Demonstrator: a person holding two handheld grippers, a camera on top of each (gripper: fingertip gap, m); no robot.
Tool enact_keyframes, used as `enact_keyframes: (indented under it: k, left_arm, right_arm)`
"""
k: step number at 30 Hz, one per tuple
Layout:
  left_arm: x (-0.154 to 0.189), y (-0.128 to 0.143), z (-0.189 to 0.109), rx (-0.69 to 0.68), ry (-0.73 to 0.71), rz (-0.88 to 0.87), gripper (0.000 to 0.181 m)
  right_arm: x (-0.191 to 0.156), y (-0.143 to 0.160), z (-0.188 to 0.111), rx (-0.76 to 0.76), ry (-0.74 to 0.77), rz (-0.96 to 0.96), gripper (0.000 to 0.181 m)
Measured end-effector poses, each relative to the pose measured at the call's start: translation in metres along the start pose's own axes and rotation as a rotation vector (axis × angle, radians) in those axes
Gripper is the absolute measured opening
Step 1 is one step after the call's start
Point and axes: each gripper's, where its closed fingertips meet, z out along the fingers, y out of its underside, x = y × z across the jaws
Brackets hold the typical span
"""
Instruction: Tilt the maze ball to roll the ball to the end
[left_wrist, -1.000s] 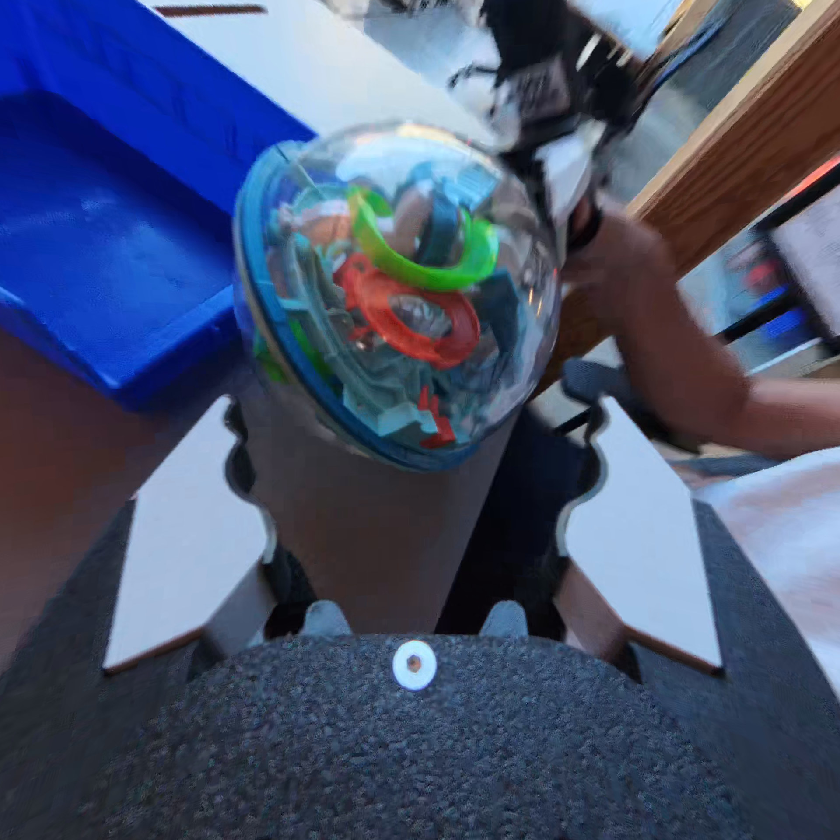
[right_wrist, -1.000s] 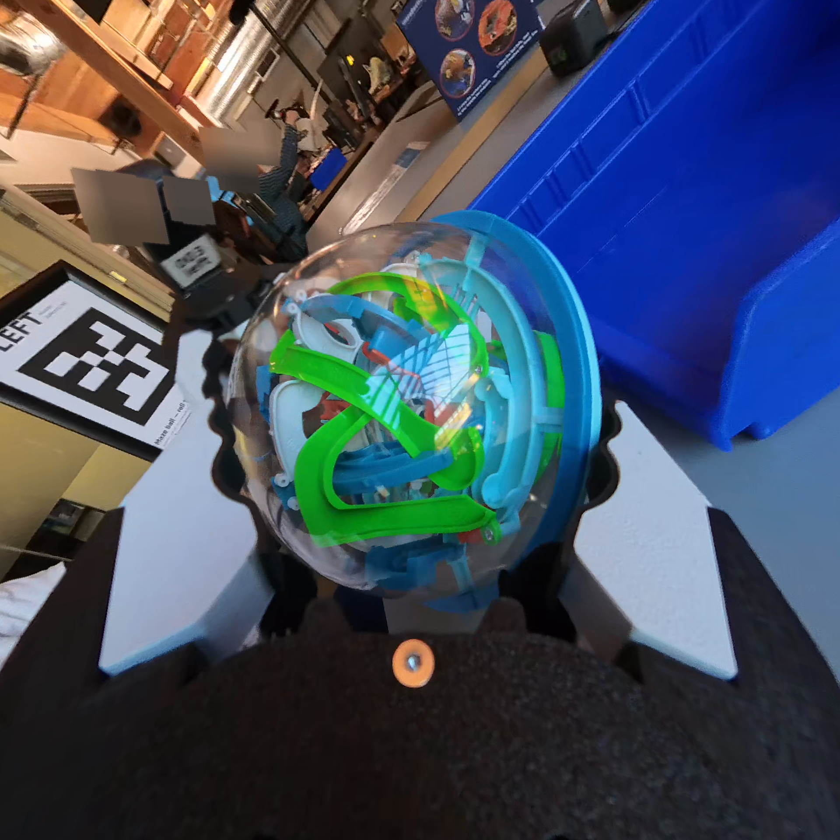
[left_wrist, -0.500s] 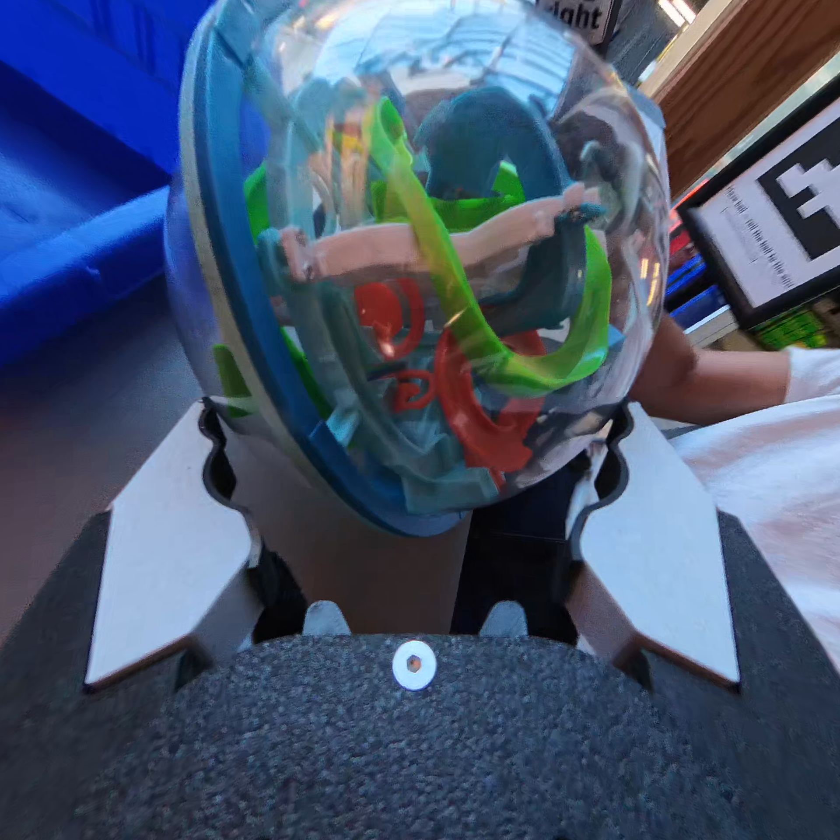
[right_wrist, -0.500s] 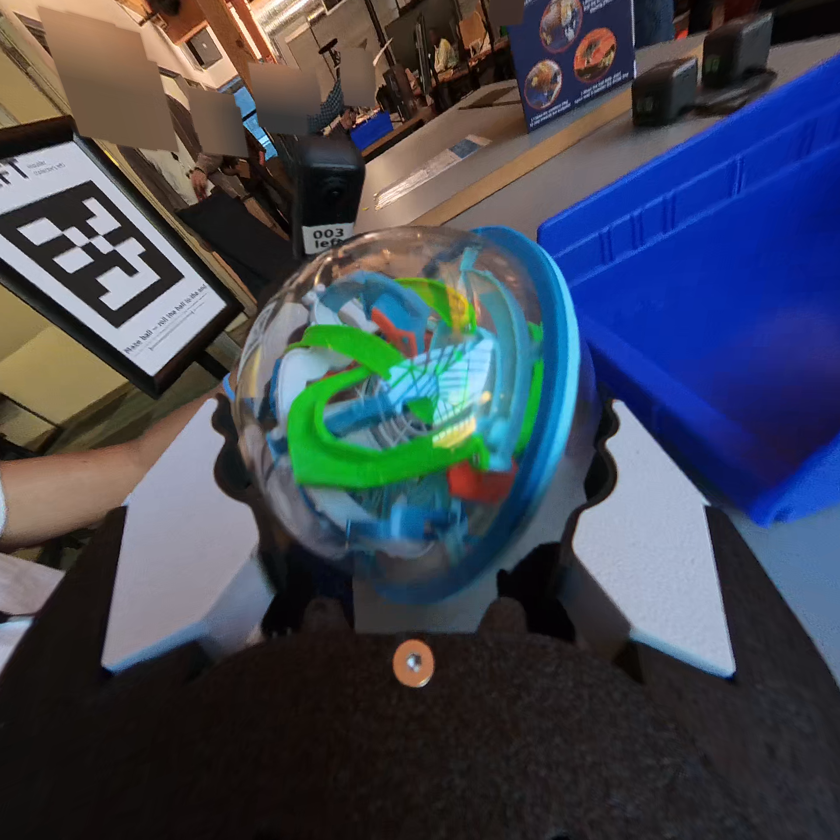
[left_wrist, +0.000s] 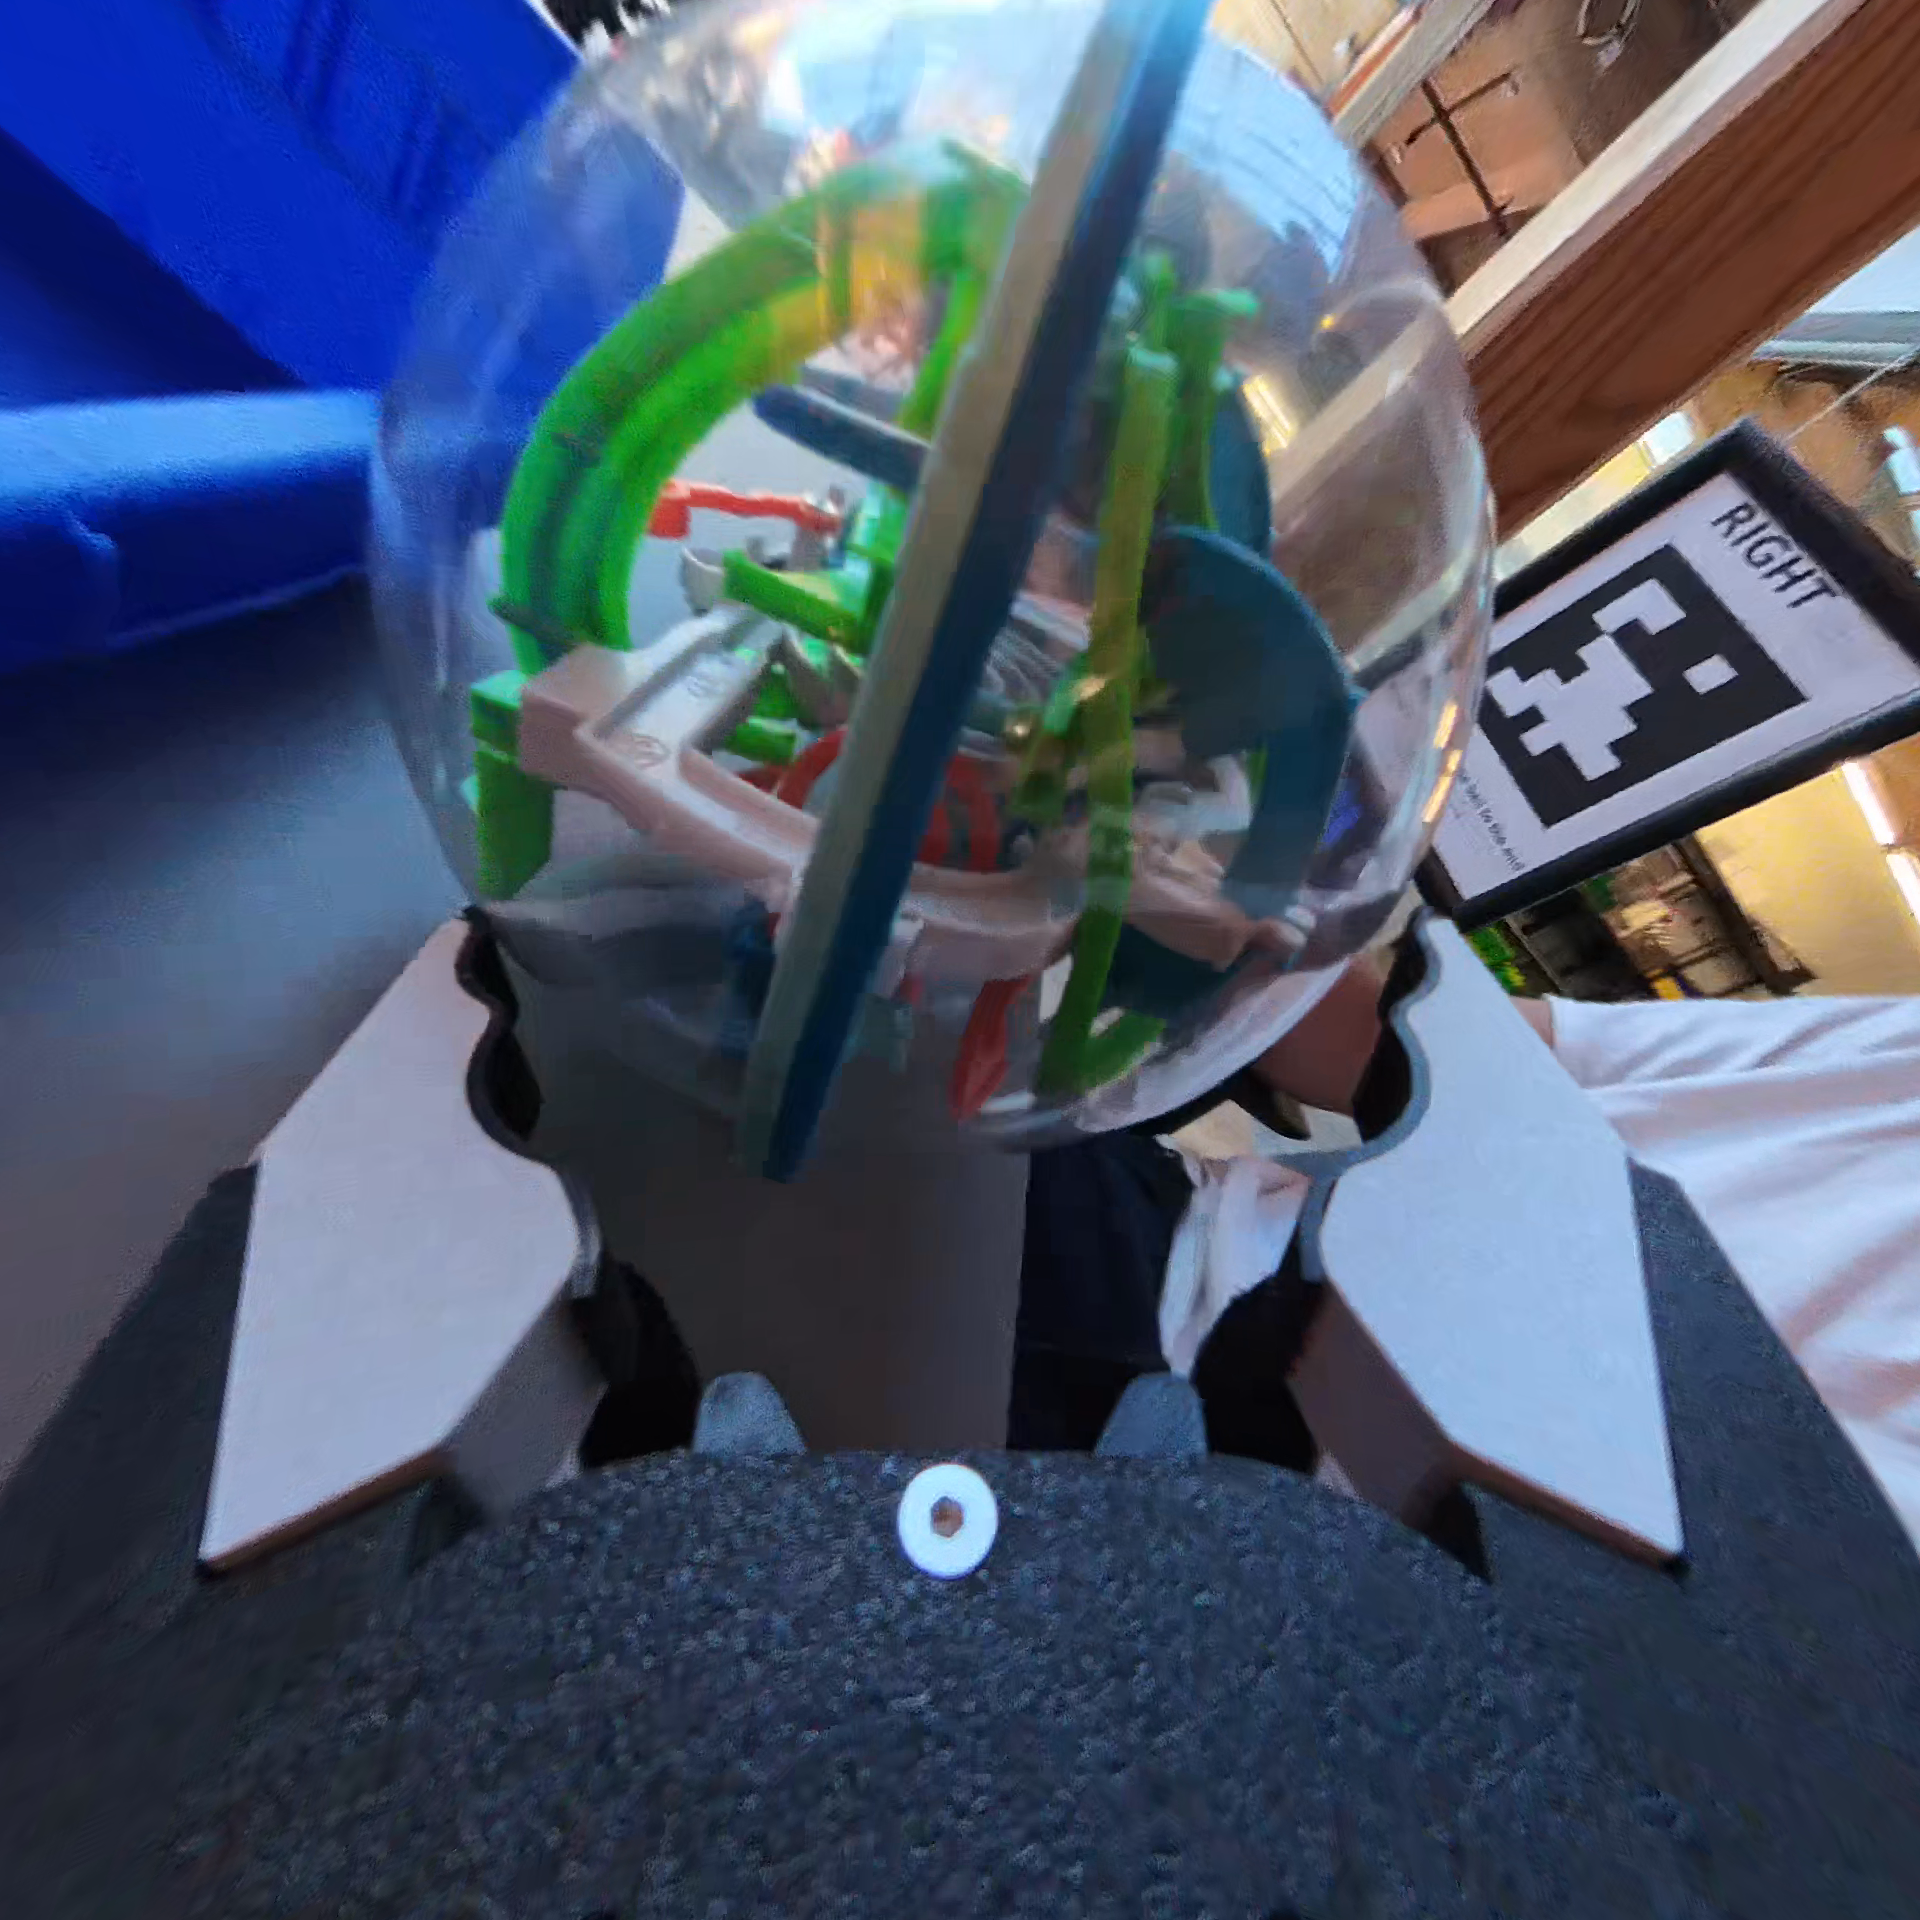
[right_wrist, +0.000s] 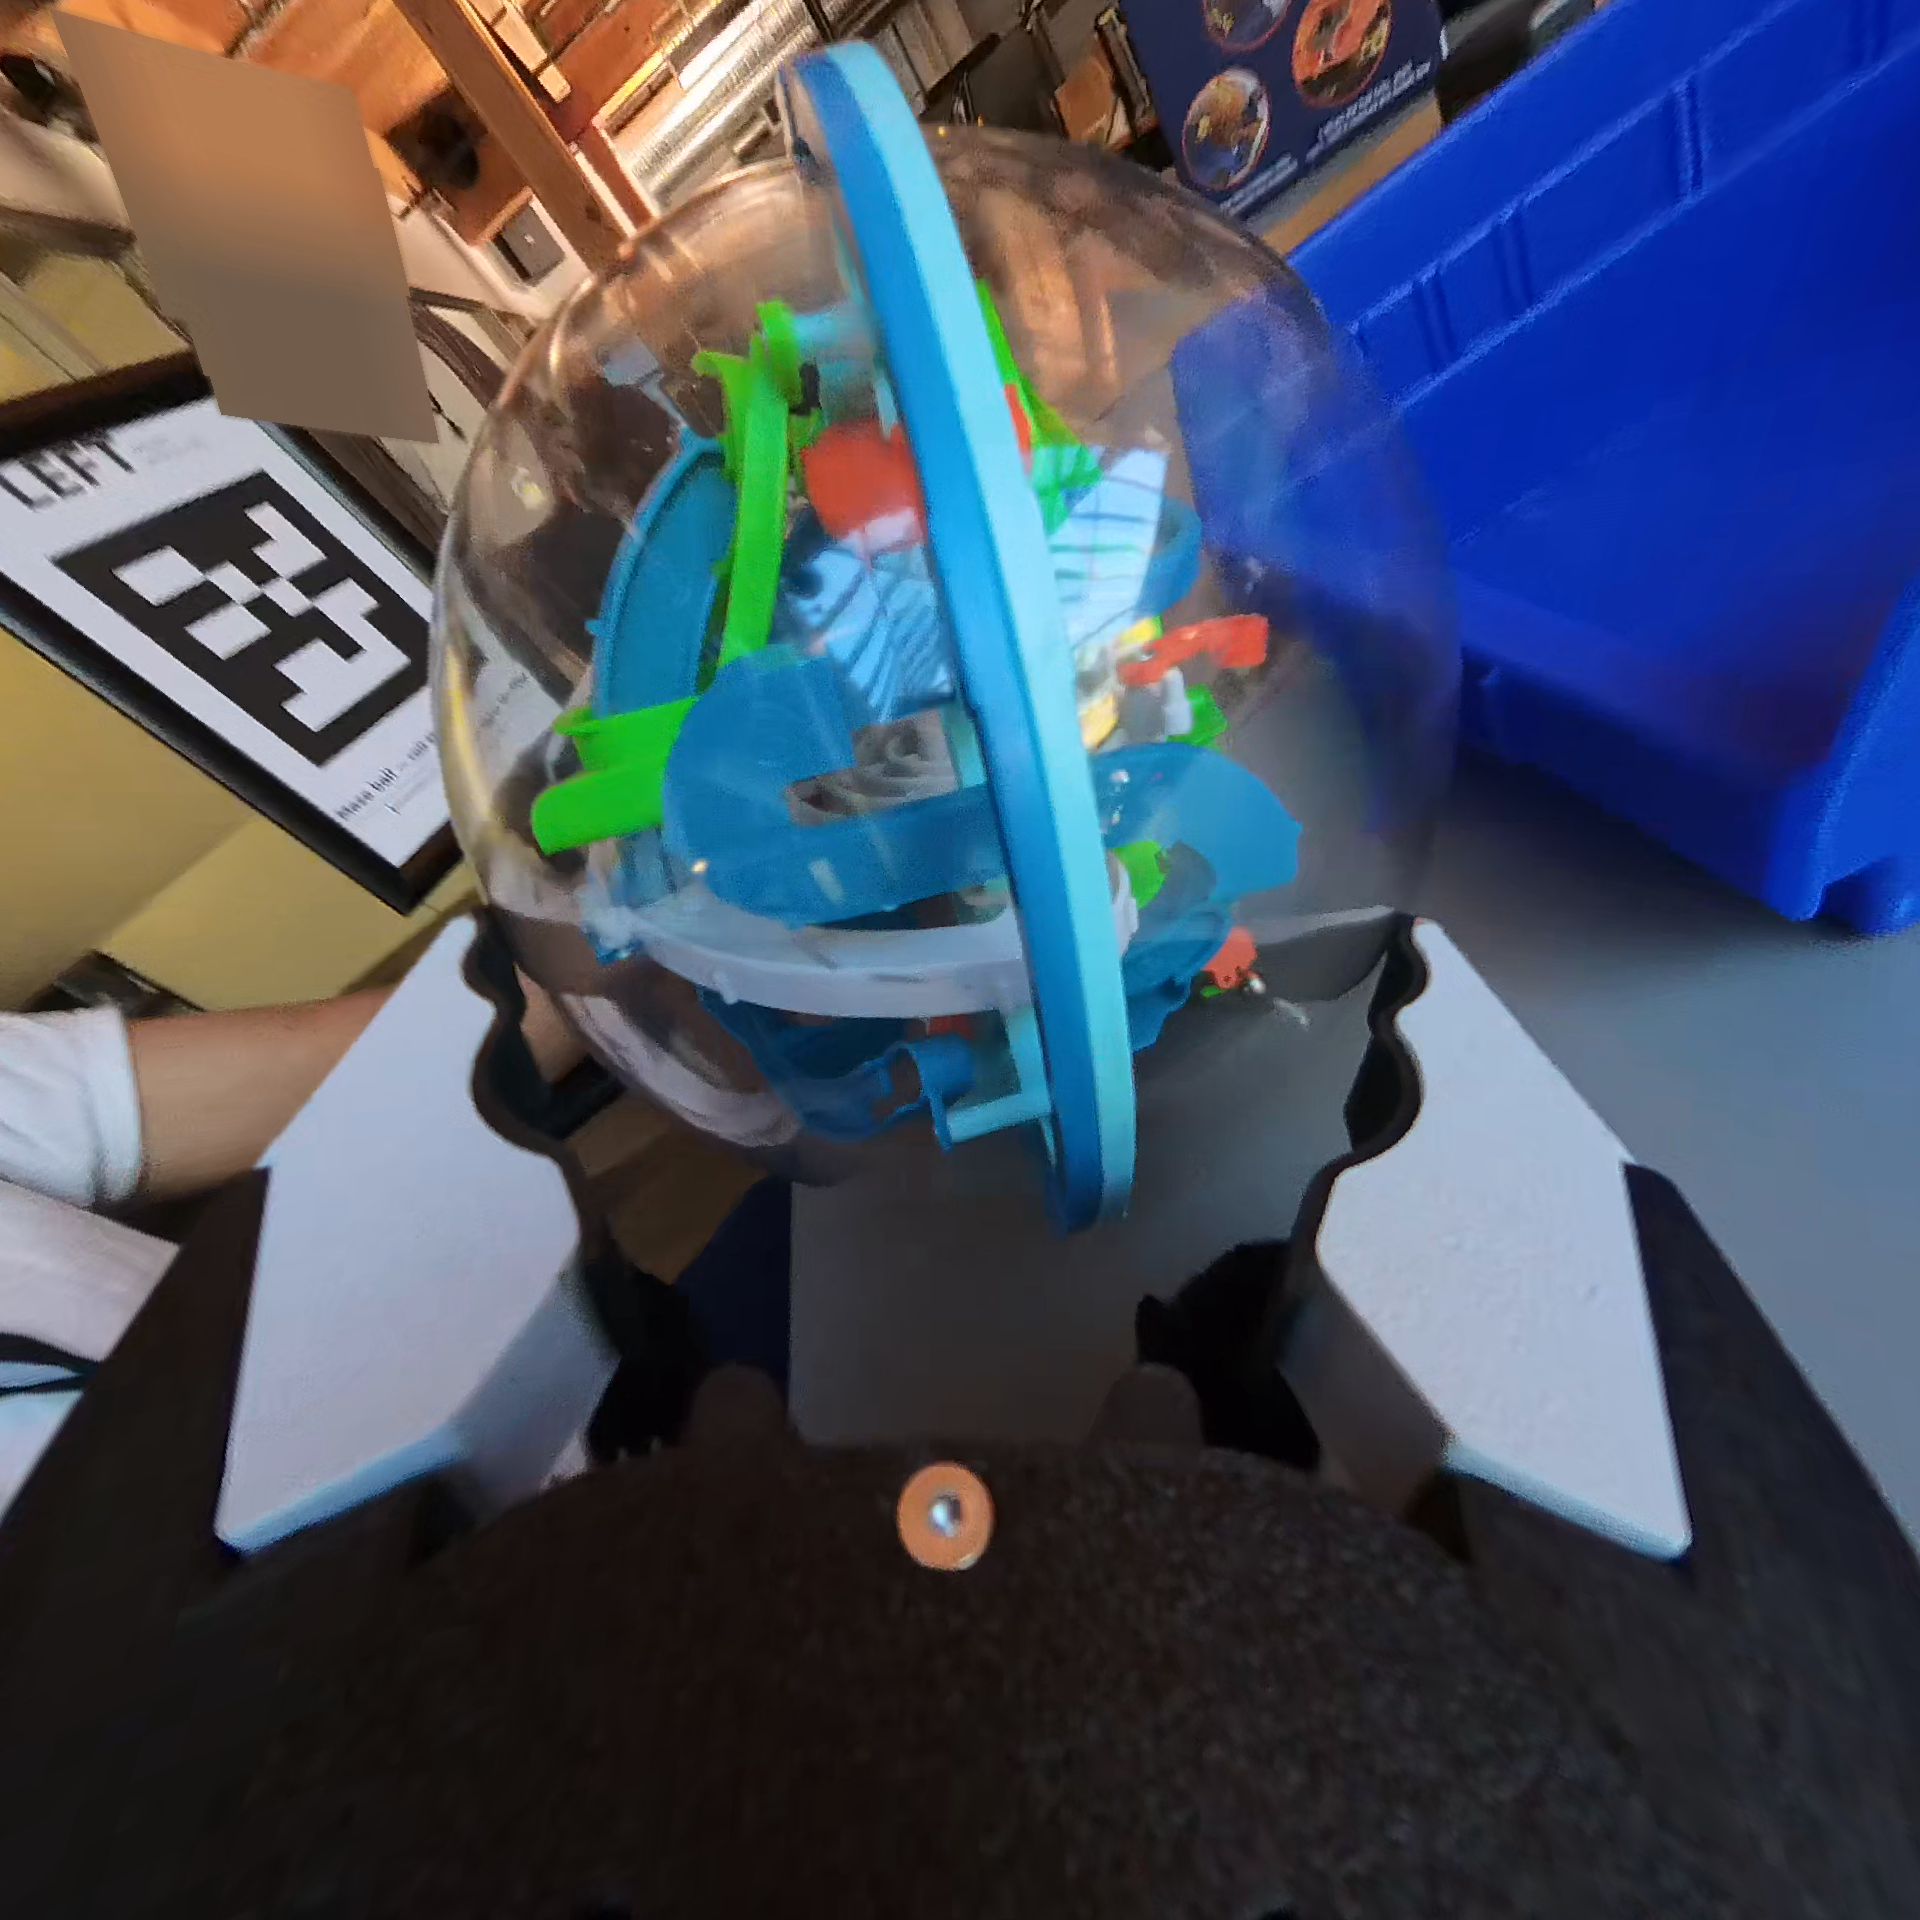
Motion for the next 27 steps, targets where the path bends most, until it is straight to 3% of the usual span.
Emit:
enact_keyframes:
  k: [2,5,10,14,19,23,27]
  left_arm:
    - [0.009,-0.005,0.000,0.000,-0.028,0.114,0.156]
    - [0.053,-0.026,-0.008,0.036,-0.089,0.393,0.155]
    - [0.189,-0.061,-0.030,0.057,-0.195,1.029,0.155]
    - [0.283,-0.058,-0.034,0.086,-0.195,1.372,0.155]
    - [0.316,-0.037,-0.032,0.026,-0.276,1.555,0.154]
    - [0.332,-0.029,-0.031,0.037,-0.275,1.582,0.154]
    - [0.355,-0.025,-0.033,0.134,-0.235,1.668,0.153]
  right_arm:
    - [-0.009,-0.007,-0.003,0.016,0.001,-0.121,0.155]
    - [-0.051,-0.035,-0.011,0.112,-0.025,-0.395,0.155]
    - [-0.183,-0.088,-0.038,0.216,-0.001,-1.016,0.155]
    - [-0.281,-0.098,-0.064,0.286,0.061,-1.362,0.154]
    - [-0.336,-0.081,-0.081,0.268,0.133,-1.604,0.155]
    - [-0.357,-0.075,-0.086,0.290,0.108,-1.643,0.154]
    - [-0.367,-0.073,-0.088,0.334,0.078,-1.694,0.155]
